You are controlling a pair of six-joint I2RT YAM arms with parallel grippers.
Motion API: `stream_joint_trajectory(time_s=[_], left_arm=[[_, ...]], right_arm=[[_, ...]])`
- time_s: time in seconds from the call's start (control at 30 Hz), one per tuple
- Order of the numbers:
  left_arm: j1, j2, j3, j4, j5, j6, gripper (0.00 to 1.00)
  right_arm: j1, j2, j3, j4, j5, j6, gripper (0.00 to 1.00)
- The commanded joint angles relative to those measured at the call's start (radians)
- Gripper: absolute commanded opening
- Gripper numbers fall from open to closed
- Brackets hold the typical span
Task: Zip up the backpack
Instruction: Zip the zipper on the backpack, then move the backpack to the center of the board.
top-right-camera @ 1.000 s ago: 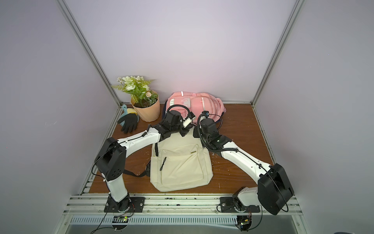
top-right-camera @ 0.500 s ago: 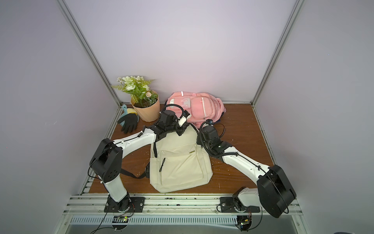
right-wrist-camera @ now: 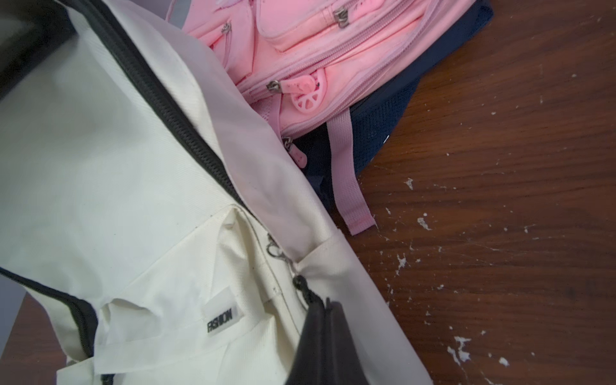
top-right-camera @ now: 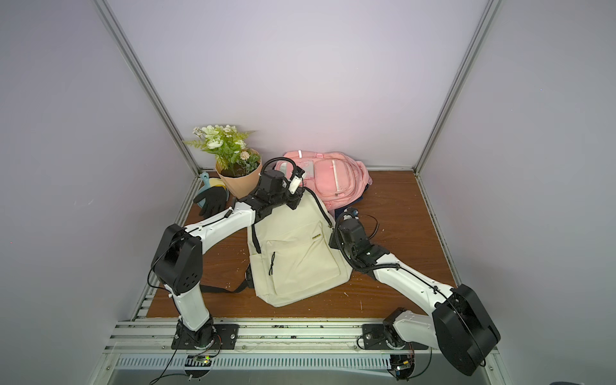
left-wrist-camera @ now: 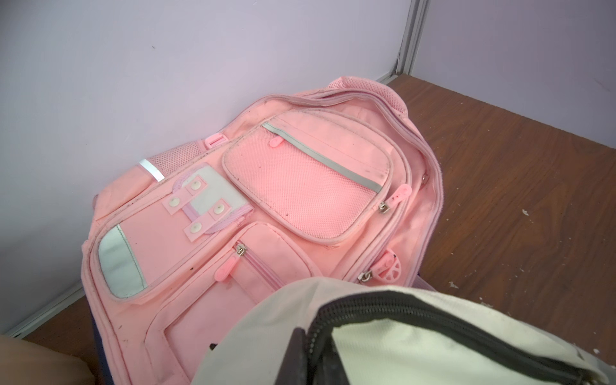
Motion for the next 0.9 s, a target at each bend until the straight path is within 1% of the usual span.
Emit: stream_joint_trajectory(time_s=[0.0,0.07,0.13,0.17,0.2,0.27,0.33,0.43,0.5,0.53,0.57,0.6,0.67,0.73,0.8,0.87], left_arm=[[0.027,0.011,0.093,0.049,-0.043,-0.040,0.08],[0.016,0.011,0.120,-0.012,-0.030,-0.070,0.25],[0.006,-0.005,0.128,-0.080,-0.073,-0.129,0.40],[0.003,-0.028,0.110,-0.096,-0.095,-0.165,0.45],[0.002,-0.071,0.078,-0.103,-0.135,-0.222,0.52],[0.002,-0.182,-0.060,-0.098,-0.224,-0.334,0.68],[0.002,-0.319,-0.200,-0.112,-0.327,-0.465,0.83],[0.004,-0.478,-0.365,-0.161,-0.400,-0.573,0.88],[0.006,-0.552,-0.448,-0.219,-0.453,-0.633,0.91],[0.006,-0.588,-0.492,-0.241,-0.469,-0.654,0.94],[0.008,-0.615,-0.534,-0.246,-0.473,-0.674,0.95],[0.008,-0.640,-0.592,-0.229,-0.461,-0.685,0.95],[0.008,-0.673,-0.681,-0.192,-0.401,-0.695,0.96],[0.008,-0.678,-0.762,-0.123,-0.279,-0.684,0.95],[-0.021,-0.669,-0.810,-0.046,-0.210,-0.698,0.94],[-0.072,-0.641,-0.831,0.012,-0.208,-0.704,0.94]], right_arm=[[0.005,-0.013,-0.020,-0.104,0.017,0.030,0.00],[0.003,-0.007,0.007,-0.107,0.033,0.028,0.00],[0.001,0.005,0.044,-0.114,0.062,0.020,0.00],[-0.002,0.015,0.065,-0.126,0.080,0.019,0.00],[-0.009,0.029,0.088,-0.141,0.099,0.014,0.00],[-0.033,0.057,0.128,-0.177,0.127,0.013,0.00],[-0.074,0.067,0.140,-0.187,0.123,0.014,0.00],[-0.125,0.056,0.131,-0.187,0.111,0.020,0.00],[-0.142,0.047,0.123,-0.190,0.112,0.022,0.00],[-0.146,0.042,0.118,-0.193,0.117,0.024,0.00],[-0.152,0.039,0.116,-0.201,0.126,0.029,0.00],[-0.159,0.037,0.112,-0.212,0.132,0.037,0.00],[-0.178,0.029,0.104,-0.230,0.144,0.047,0.00],[-0.210,0.013,0.099,-0.252,0.153,0.059,0.00],[-0.246,-0.003,0.092,-0.262,0.149,0.067,0.00],[-0.274,-0.016,0.086,-0.259,0.133,0.066,0.00]])
